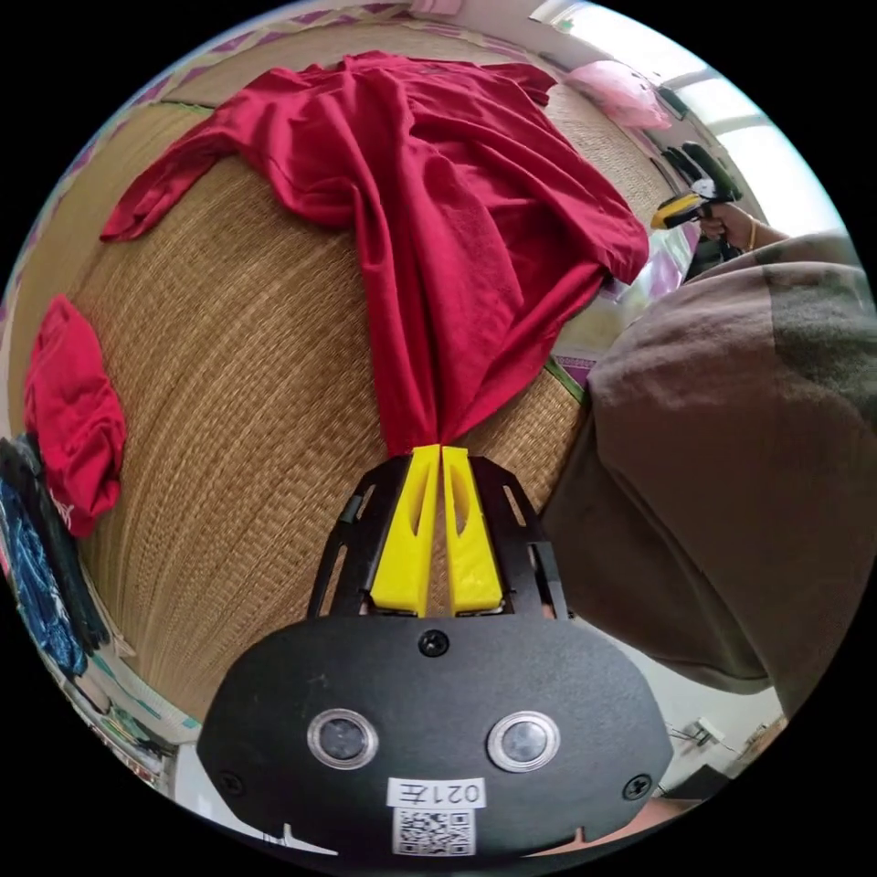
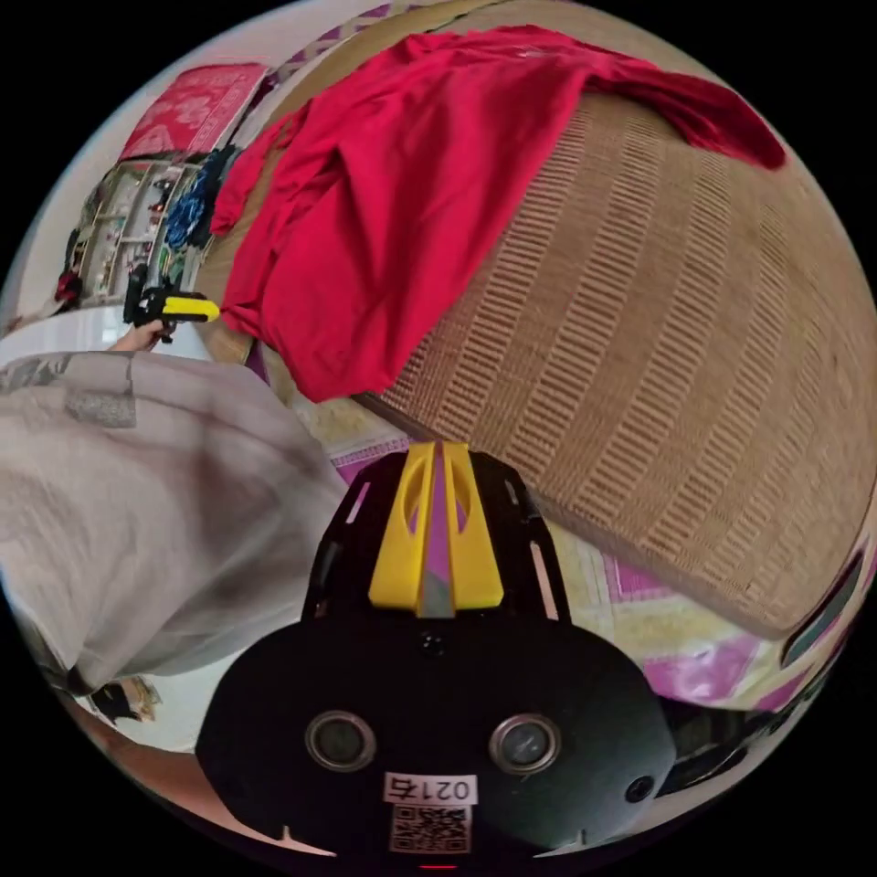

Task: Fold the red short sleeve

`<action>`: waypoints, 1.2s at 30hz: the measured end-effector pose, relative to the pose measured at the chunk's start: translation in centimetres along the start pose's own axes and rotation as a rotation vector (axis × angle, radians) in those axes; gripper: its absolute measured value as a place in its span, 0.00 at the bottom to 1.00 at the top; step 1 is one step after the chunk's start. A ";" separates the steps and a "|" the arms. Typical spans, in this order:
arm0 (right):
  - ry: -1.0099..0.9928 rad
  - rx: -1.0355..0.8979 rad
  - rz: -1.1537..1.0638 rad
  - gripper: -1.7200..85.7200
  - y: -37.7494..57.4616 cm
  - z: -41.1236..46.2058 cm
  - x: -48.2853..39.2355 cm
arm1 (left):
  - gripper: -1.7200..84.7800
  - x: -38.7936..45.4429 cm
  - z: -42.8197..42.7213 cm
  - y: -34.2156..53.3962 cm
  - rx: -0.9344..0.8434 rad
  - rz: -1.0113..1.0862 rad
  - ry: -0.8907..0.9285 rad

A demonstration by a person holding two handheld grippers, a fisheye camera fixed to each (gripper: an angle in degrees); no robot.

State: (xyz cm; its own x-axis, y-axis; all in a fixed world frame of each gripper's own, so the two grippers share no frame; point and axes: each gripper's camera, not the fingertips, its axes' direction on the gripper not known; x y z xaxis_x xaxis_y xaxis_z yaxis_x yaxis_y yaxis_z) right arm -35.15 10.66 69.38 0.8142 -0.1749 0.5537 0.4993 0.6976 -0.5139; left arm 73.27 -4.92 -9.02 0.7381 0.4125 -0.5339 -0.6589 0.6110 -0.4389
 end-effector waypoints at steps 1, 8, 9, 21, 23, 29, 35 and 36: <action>0.008 0.031 -0.029 0.05 0.7 -1.2 -1.3 | 0.01 0.0 -0.3 0.6 0.002 0.000 0.009; 0.226 0.120 -0.485 0.11 -1.4 0.1 -19.5 | 0.07 6.2 -8.0 1.8 0.332 0.111 -0.011; 0.264 0.114 -0.538 0.12 -1.8 1.5 -21.9 | 0.10 8.0 -7.7 0.5 0.324 0.159 -0.049; 0.350 0.157 -0.387 0.03 1.2 4.2 -24.0 | 0.04 9.7 -3.2 1.6 0.168 0.219 -0.234; 0.266 0.215 -0.339 0.03 3.3 1.5 -23.0 | 0.02 8.8 -5.2 3.4 0.234 0.201 -0.153; 0.157 0.295 -0.153 0.02 11.0 -4.5 -18.1 | 0.01 5.3 -8.9 8.5 0.266 0.161 -0.090; 0.312 0.194 -0.083 0.02 16.3 -4.6 -14.4 | 0.01 2.1 -8.9 12.2 0.271 0.138 0.005; 0.332 0.191 -0.081 0.02 17.2 -4.8 -14.2 | 0.01 1.8 -9.4 13.2 0.301 0.140 0.042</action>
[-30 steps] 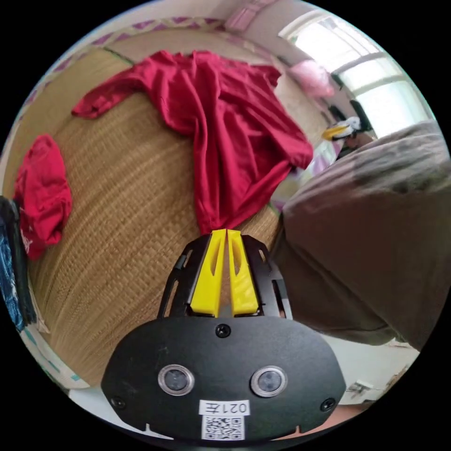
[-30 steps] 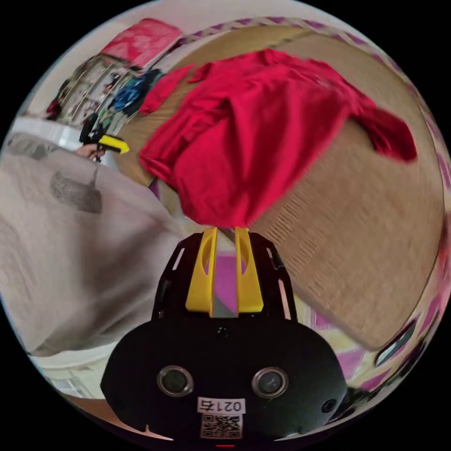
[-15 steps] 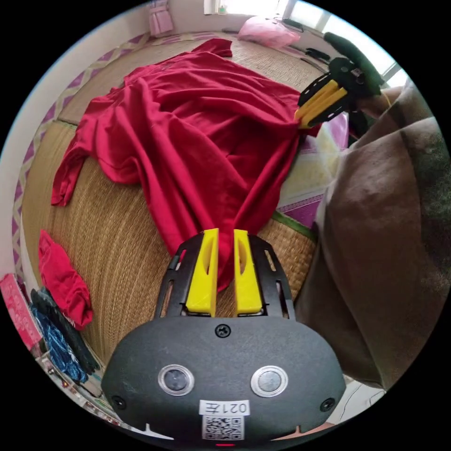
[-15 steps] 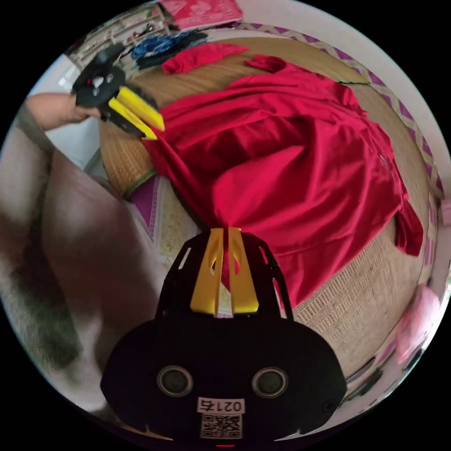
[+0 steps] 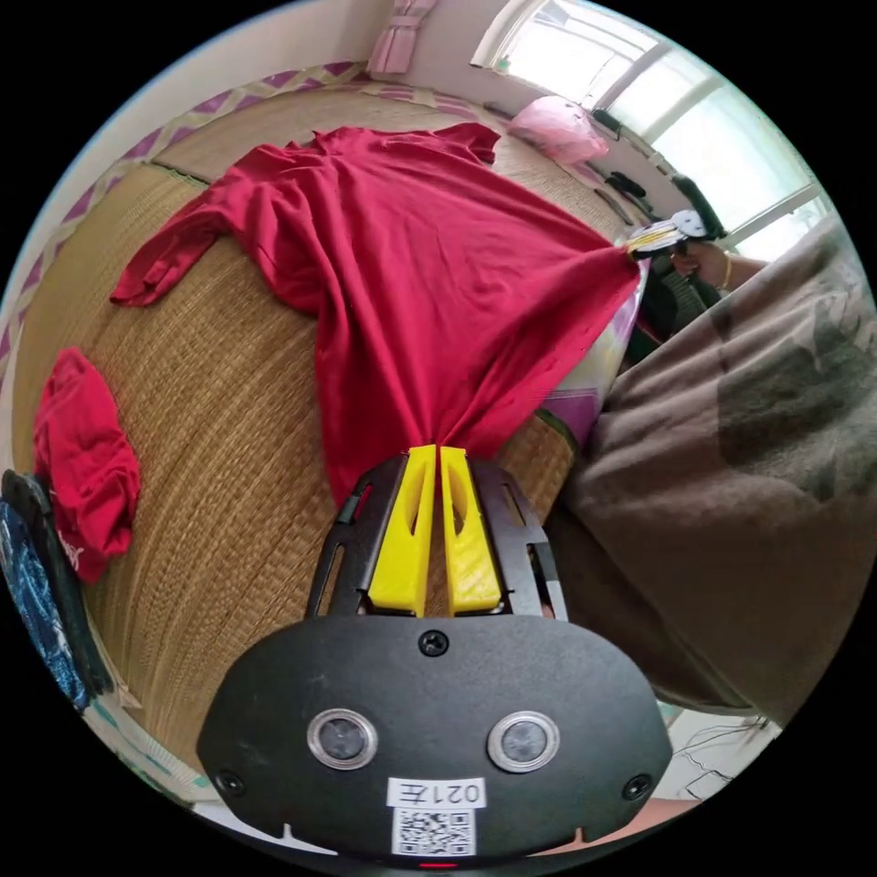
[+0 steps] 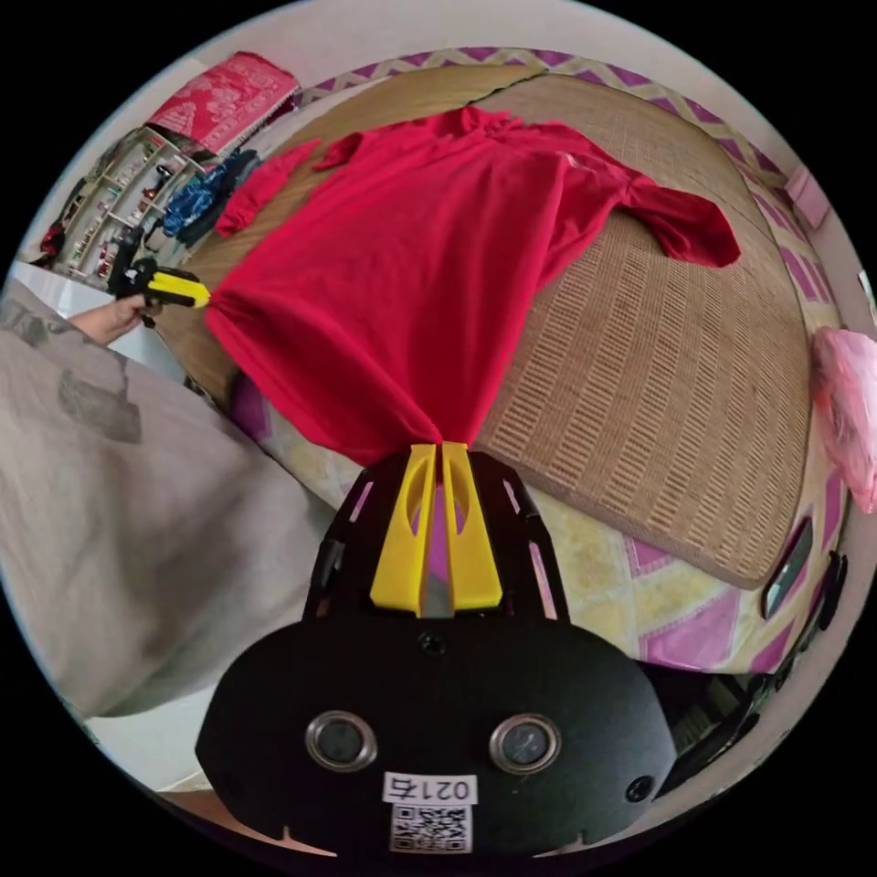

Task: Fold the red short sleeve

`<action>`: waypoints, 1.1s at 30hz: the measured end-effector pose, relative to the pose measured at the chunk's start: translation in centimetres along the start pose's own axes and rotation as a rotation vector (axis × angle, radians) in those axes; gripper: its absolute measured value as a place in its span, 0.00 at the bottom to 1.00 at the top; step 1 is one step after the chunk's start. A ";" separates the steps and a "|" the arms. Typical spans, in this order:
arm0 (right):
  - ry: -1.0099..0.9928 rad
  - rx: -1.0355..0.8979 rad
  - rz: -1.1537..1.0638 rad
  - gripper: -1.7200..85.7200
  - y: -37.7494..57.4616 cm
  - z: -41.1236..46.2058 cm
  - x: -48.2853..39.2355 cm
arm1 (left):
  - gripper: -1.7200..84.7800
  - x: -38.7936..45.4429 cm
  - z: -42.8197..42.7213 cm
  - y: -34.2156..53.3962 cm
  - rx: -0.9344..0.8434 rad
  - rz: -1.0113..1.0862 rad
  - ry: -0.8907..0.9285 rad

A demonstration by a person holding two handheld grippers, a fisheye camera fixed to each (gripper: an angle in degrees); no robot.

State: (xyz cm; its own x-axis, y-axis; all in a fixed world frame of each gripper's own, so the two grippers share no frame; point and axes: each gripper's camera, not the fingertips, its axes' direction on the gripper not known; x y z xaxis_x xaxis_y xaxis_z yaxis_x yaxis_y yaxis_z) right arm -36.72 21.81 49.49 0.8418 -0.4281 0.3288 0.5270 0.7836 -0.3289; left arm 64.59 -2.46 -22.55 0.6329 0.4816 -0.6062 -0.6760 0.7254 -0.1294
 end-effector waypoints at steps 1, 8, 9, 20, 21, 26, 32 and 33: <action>0.013 0.003 -0.006 0.02 0.7 -0.5 0.0 | 0.01 -0.1 -0.4 0.4 0.014 0.001 0.016; 0.143 -0.126 -0.041 0.02 2.9 1.3 0.0 | 0.01 -2.1 1.5 5.5 -0.128 -0.070 0.075; 0.137 -0.152 -0.022 0.03 3.3 1.6 0.5 | 0.01 -1.9 0.9 5.9 -0.127 -0.061 0.060; 0.011 -0.051 0.008 0.10 2.8 -7.1 1.9 | 0.06 3.4 -2.0 -2.1 -0.028 0.210 -0.124; 0.007 -0.016 -0.029 0.10 1.6 -8.1 1.1 | 0.08 4.0 -0.1 -3.3 -0.079 0.266 -0.115; 0.002 -0.024 -0.272 0.10 -3.9 -7.6 -3.6 | 0.11 5.3 4.1 -5.0 -0.216 0.428 -0.152; 0.113 -0.103 -0.430 0.14 -7.6 -4.9 -6.0 | 0.02 4.1 1.7 -6.0 -0.193 0.355 -0.142; 0.132 -0.082 -0.408 0.13 -7.6 -5.9 -5.6 | 0.01 4.3 0.6 -5.8 -0.176 0.356 -0.145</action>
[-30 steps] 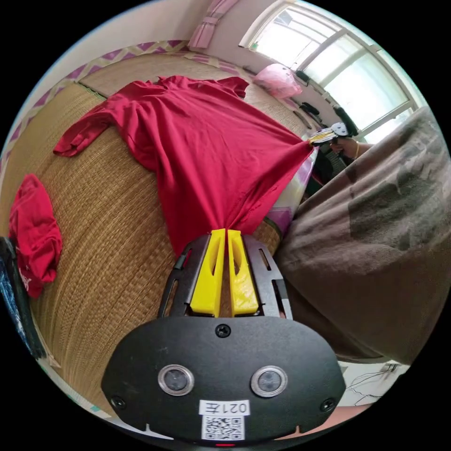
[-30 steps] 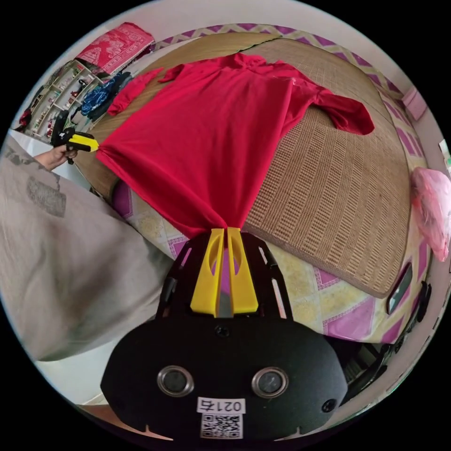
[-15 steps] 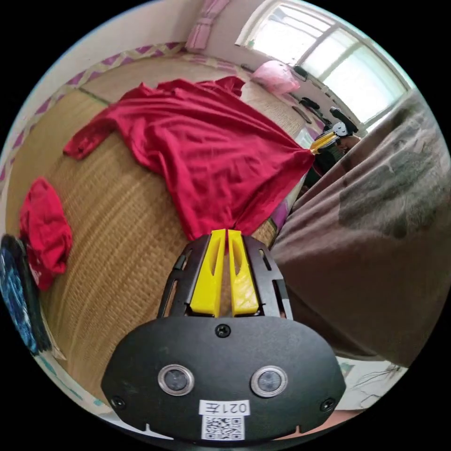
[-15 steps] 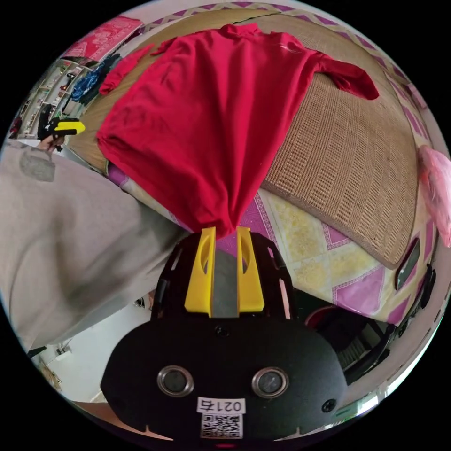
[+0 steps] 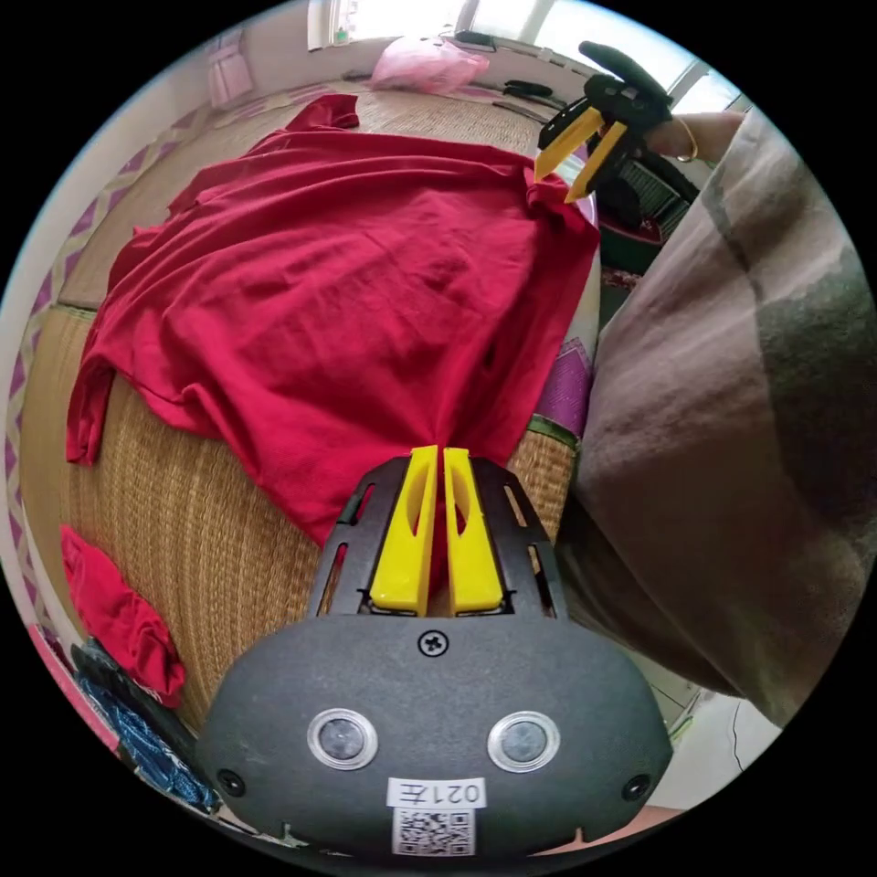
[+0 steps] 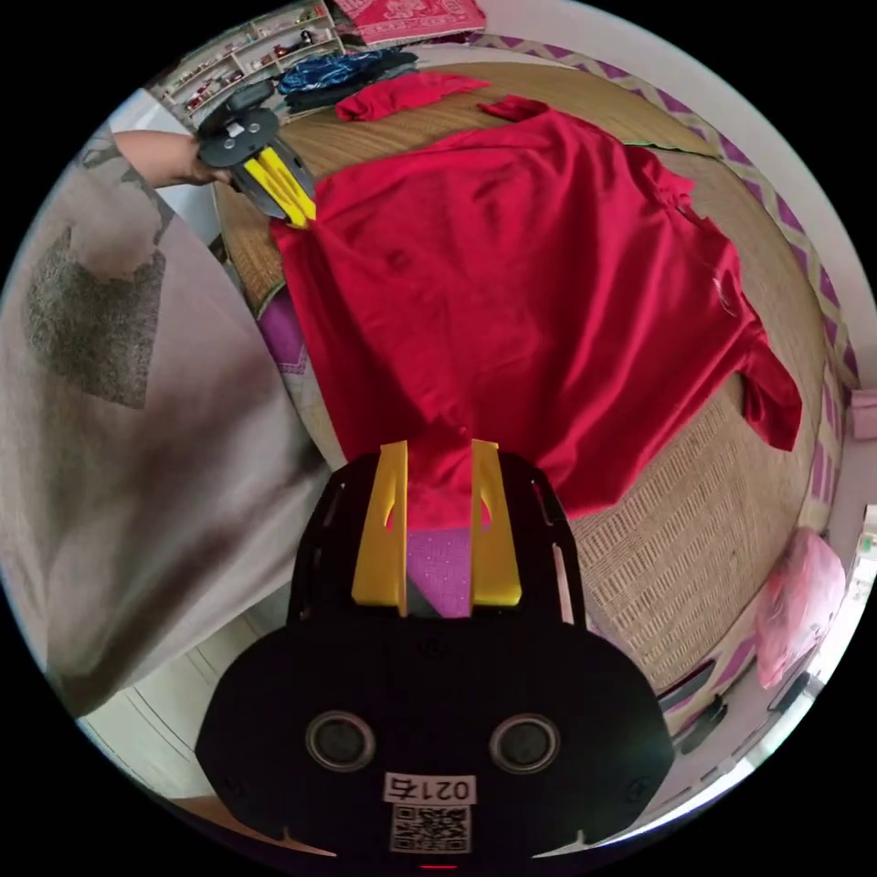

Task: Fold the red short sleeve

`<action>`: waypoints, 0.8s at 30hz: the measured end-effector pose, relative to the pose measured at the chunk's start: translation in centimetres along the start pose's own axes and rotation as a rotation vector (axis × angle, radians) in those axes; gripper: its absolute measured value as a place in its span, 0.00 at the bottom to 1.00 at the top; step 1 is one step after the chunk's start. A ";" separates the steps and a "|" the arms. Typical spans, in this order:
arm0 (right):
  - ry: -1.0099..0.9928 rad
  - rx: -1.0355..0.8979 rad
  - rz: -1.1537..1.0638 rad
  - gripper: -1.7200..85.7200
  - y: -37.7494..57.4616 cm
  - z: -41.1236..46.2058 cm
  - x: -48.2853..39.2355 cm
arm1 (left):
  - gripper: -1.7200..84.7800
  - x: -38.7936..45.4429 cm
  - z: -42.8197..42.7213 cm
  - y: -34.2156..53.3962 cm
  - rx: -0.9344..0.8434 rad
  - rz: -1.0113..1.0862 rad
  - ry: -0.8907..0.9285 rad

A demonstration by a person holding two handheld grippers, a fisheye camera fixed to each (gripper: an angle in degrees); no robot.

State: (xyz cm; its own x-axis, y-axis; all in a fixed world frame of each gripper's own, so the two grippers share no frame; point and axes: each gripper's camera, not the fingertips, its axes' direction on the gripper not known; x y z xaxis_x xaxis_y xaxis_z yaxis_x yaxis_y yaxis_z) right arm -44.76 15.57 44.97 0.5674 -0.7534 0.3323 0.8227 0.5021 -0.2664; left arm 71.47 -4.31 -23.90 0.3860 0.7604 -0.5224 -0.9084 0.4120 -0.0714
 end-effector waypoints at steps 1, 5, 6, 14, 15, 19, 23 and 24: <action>0.025 -0.004 0.024 0.13 0.5 -0.9 0.5 | 0.01 0.0 -0.5 0.1 0.006 0.000 -0.002; 0.135 -0.139 0.125 0.11 3.8 -1.3 2.4 | 0.01 0.3 -3.8 1.0 0.047 -0.002 -0.011; 0.124 -0.189 0.191 0.10 5.8 -0.9 3.5 | 0.01 0.4 -4.0 1.3 0.041 -0.002 -0.017; -0.011 -0.031 0.201 0.12 4.4 -4.7 2.4 | 0.01 0.1 -3.7 1.4 0.015 -0.017 -0.027; 0.010 -0.087 0.184 0.12 3.8 -3.6 2.4 | 0.01 0.0 -3.2 1.5 -0.013 -0.009 -0.020; -0.048 -0.270 0.301 0.13 6.8 0.5 5.8 | 0.01 -0.4 -1.1 2.5 -0.102 0.010 0.075; -0.022 -0.067 0.264 0.12 3.7 -3.0 4.9 | 0.01 -0.6 -1.8 2.2 -0.037 -0.013 0.091; 0.002 -0.053 0.198 0.12 1.6 -2.9 3.9 | 0.02 -0.8 -2.1 1.4 -0.004 -0.018 0.080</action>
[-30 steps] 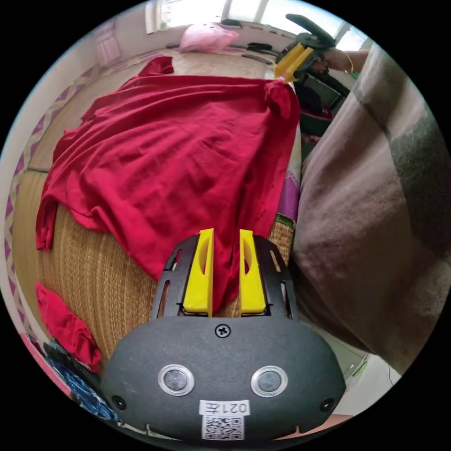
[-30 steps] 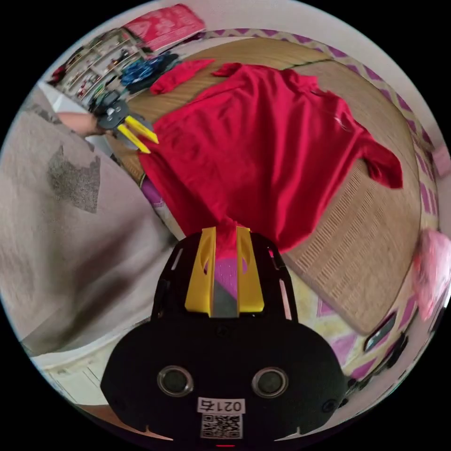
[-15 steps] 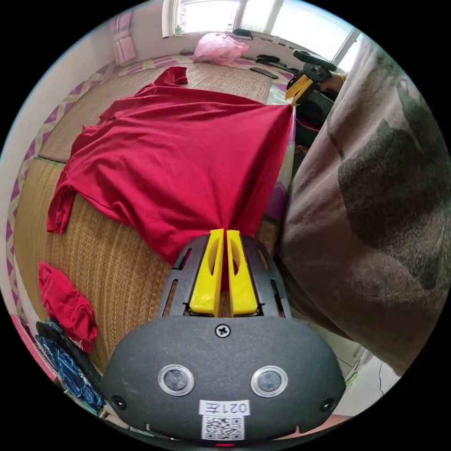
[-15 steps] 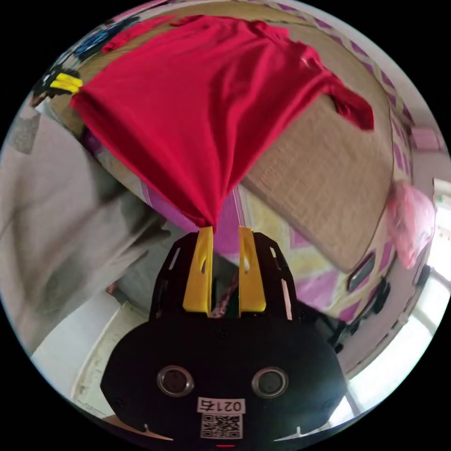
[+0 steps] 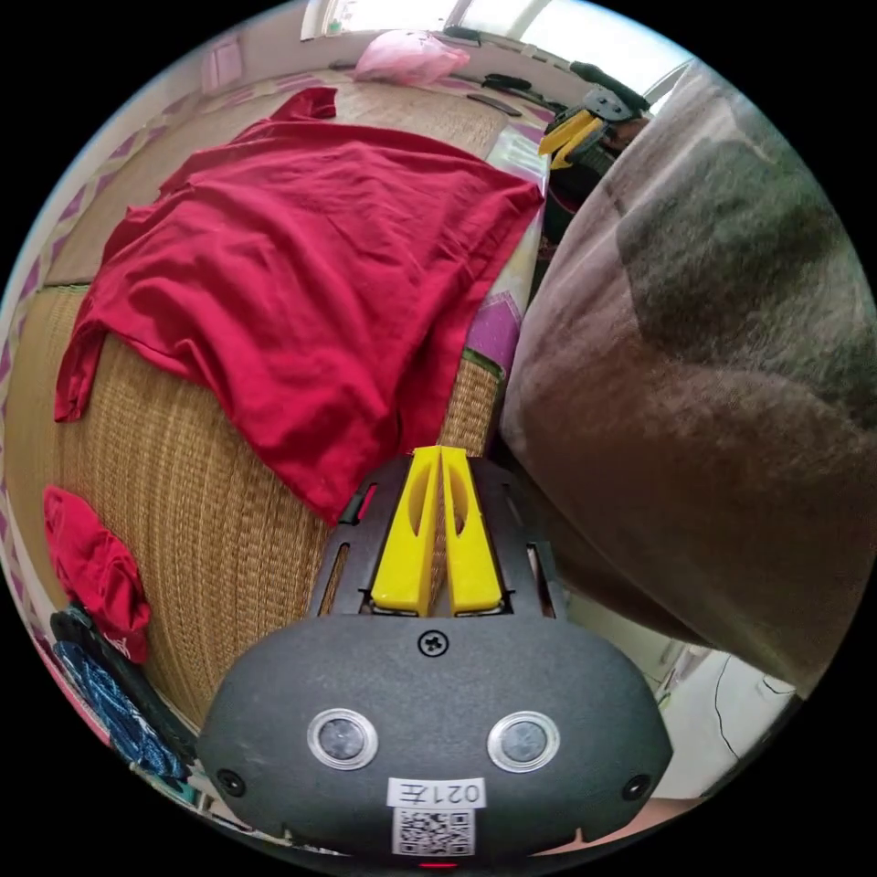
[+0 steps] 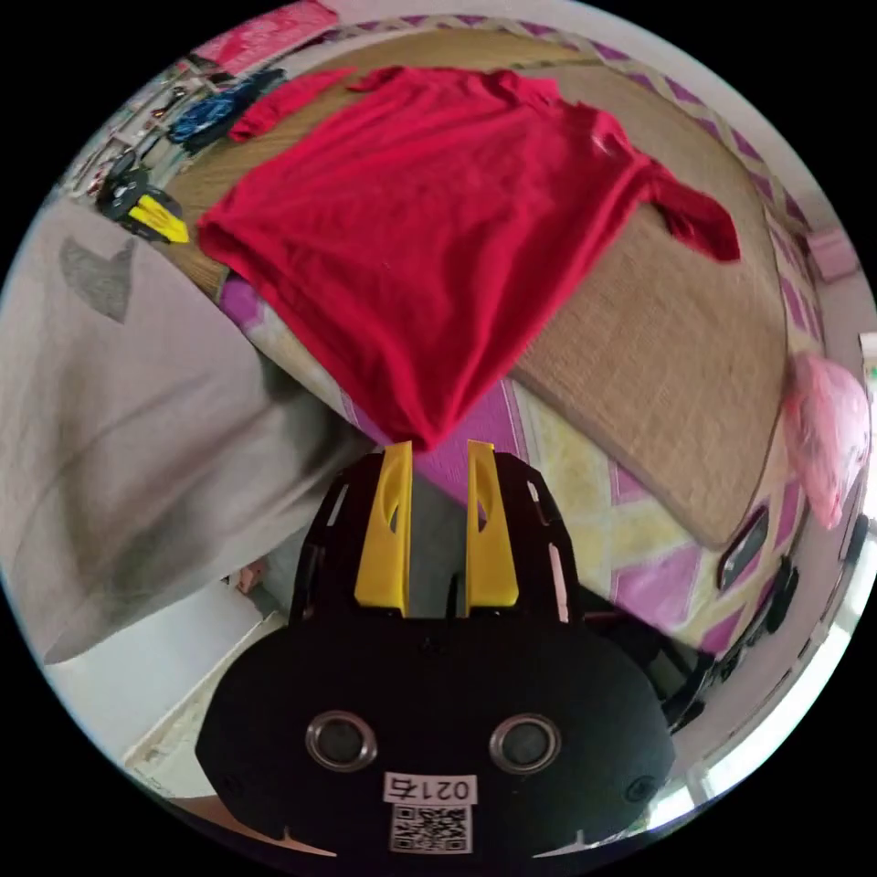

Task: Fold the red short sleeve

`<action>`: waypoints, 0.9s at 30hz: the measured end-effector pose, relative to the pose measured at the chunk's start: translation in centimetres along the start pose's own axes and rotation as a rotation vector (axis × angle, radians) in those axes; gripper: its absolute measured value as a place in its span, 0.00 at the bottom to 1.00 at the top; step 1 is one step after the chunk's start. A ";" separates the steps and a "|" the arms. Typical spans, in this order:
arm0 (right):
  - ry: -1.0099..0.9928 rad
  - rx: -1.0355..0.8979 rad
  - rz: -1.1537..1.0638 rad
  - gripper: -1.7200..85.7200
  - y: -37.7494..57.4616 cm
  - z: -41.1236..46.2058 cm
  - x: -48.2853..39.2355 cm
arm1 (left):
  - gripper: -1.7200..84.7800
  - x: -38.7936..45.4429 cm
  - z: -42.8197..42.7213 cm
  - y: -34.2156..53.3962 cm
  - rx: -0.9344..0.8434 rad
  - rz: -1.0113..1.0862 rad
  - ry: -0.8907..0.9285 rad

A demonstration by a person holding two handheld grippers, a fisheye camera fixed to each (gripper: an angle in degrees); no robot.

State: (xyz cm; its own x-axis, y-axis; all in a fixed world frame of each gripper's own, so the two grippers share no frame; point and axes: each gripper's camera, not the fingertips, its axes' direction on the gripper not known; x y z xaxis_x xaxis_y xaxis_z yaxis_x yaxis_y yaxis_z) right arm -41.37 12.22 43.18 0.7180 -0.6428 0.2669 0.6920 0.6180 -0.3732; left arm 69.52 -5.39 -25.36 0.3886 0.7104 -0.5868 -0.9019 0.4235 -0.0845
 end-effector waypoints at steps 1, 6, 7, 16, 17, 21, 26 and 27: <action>0.032 -0.017 -0.050 0.12 -1.7 1.0 -1.0 | 0.02 -0.1 0.0 -0.5 0.015 0.003 -0.010; 0.060 -0.166 -0.164 0.10 -5.4 7.7 -1.9 | 0.08 -0.8 3.9 -7.0 -0.001 0.109 -0.079; 0.083 -0.145 -0.178 0.08 -6.0 7.3 -2.1 | 0.08 -0.8 4.7 -7.5 -0.018 0.127 -0.089; 0.111 -0.049 -0.208 0.02 -6.4 4.4 -1.3 | 0.01 -1.6 3.5 -8.4 0.077 0.135 -0.063; 0.111 -0.050 -0.212 0.02 -6.4 4.6 -1.3 | 0.01 -1.7 3.7 -8.4 0.077 0.140 -0.052; 0.087 -0.092 -0.237 0.02 -7.7 8.6 -1.2 | 0.01 -3.1 10.5 -8.3 -0.034 0.115 0.015; 0.041 -0.206 -0.195 0.04 -9.5 15.5 0.0 | 0.01 -5.4 16.1 -9.6 -0.051 0.004 0.164; -0.003 -0.211 -0.162 0.05 -9.9 16.1 0.7 | 0.02 -5.7 16.6 -9.8 -0.052 -0.006 0.184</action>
State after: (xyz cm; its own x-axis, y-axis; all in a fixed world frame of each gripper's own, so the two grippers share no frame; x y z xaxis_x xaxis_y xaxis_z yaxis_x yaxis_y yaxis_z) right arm -46.53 12.94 61.32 0.5997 -0.7239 0.3411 0.7671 0.3986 -0.5027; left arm 79.24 -4.29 -7.85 0.3573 0.5908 -0.7234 -0.9099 0.3948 -0.1269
